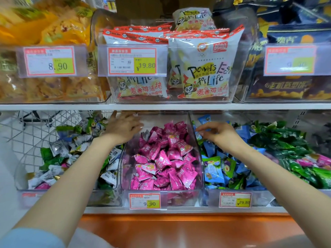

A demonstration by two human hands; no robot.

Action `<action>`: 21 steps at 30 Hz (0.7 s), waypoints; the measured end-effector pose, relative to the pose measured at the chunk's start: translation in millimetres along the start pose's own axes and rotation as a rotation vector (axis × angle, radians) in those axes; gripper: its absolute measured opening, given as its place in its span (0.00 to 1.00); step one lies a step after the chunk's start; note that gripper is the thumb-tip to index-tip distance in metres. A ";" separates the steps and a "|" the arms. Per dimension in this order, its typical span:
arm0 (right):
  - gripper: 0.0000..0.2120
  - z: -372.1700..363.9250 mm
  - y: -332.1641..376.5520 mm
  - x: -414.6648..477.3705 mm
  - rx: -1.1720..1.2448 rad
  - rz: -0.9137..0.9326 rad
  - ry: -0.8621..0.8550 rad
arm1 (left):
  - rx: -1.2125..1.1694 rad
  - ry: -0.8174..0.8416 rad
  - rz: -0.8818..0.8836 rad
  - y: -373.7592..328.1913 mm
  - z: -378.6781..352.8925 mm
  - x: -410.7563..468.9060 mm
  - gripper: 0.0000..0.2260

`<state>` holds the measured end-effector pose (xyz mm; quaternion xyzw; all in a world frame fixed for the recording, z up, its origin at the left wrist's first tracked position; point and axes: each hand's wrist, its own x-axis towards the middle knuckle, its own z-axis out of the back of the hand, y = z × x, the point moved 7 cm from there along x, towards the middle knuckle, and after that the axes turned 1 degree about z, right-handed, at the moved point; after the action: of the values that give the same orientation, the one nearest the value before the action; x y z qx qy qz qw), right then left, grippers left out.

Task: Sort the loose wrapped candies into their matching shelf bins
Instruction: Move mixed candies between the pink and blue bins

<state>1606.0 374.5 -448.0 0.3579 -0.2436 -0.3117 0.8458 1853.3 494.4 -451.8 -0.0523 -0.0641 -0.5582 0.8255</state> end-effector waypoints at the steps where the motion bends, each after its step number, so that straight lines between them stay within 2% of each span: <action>1: 0.06 0.5 -0.1 0.3 0.006 -0.001 0.001 | 0.033 0.032 0.019 3.8 -3.1 1.3 0.17; 6: 0.07 2.1 -2.5 2.5 0.039 0.009 0.006 | 0.038 0.029 0.138 24.7 -6.1 4.3 0.18; 10: 0.08 3.6 -2.6 1.9 0.040 0.022 0.000 | 0.031 0.113 0.278 54.3 -16.2 2.9 0.21; 14: 0.07 -9.9 14.9 5.1 -0.042 0.092 0.013 | -0.005 0.148 0.235 51.3 -20.3 2.1 0.23; 18: 0.10 -62.9 44.4 43.2 -0.218 0.181 0.131 | -0.144 -0.025 0.231 49.4 -2.2 -6.8 0.21; 21: 0.14 -115.2 57.8 84.7 -0.276 0.207 0.236 | -0.036 0.000 0.203 53.9 1.8 -22.2 0.21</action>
<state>1757.8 399.1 -460.3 0.2457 -0.1330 -0.2096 0.9370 1895.1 535.0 -454.4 -0.0734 -0.0485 -0.4729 0.8767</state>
